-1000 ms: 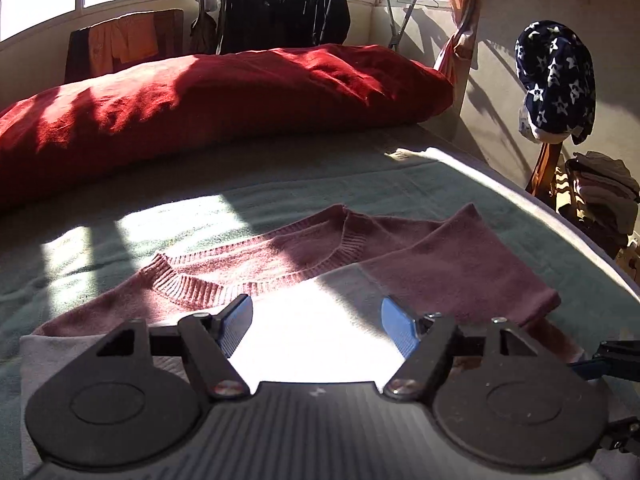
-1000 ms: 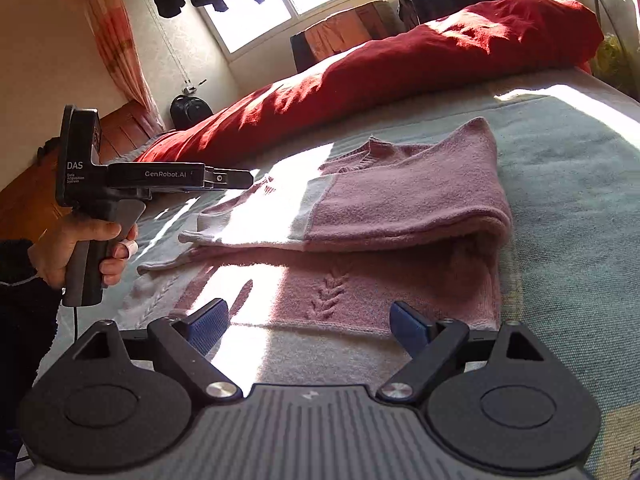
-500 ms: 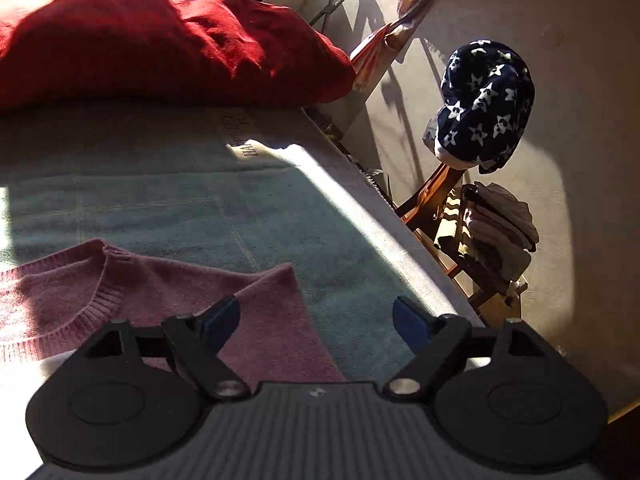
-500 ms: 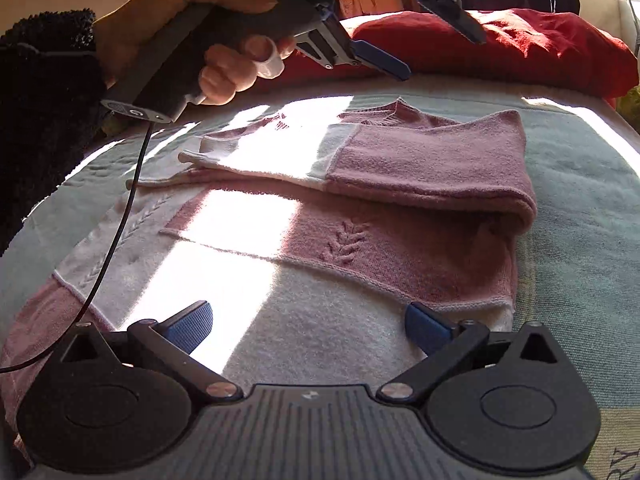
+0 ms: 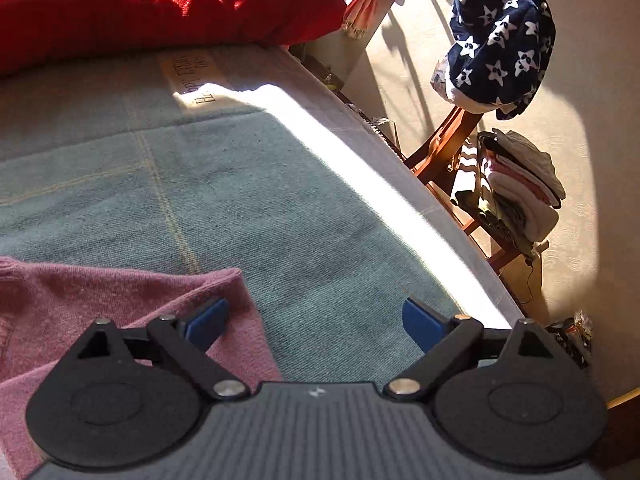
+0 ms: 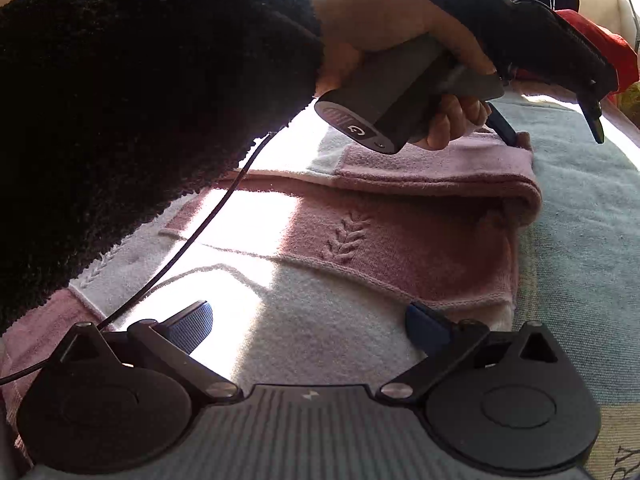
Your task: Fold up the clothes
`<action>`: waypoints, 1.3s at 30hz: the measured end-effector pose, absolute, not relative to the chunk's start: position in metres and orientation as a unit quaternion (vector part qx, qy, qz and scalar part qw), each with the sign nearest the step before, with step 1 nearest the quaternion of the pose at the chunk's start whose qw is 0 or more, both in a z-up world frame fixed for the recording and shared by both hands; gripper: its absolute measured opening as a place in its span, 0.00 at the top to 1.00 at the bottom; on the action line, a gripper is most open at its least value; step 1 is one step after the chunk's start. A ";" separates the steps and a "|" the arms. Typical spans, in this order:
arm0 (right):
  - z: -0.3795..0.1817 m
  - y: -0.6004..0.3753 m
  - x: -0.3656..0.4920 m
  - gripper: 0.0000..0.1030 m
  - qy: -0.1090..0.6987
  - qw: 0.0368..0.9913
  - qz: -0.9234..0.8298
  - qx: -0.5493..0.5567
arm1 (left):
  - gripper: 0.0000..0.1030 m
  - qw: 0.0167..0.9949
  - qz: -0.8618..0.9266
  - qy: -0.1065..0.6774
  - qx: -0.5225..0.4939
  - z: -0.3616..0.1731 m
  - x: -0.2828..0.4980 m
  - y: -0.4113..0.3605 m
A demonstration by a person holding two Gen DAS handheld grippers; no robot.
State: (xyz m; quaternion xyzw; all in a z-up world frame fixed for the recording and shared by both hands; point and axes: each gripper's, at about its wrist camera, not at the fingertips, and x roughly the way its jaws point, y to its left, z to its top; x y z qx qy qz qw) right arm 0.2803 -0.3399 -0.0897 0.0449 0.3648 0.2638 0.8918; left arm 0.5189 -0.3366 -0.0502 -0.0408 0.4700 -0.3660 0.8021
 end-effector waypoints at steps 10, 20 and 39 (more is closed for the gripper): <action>-0.090 -0.342 0.282 0.00 0.367 0.892 0.255 0.065 | 0.09 0.760 -0.409 0.502 -0.060 -0.065 0.480 -0.322; -0.092 -0.344 0.279 0.00 0.368 0.891 0.257 0.070 | 0.08 0.770 -0.427 0.469 -0.066 -0.032 0.460 -0.311; -0.082 -0.333 0.253 0.00 0.375 0.876 0.301 0.037 | 0.07 0.747 -0.431 0.499 -0.085 -0.069 0.437 -0.307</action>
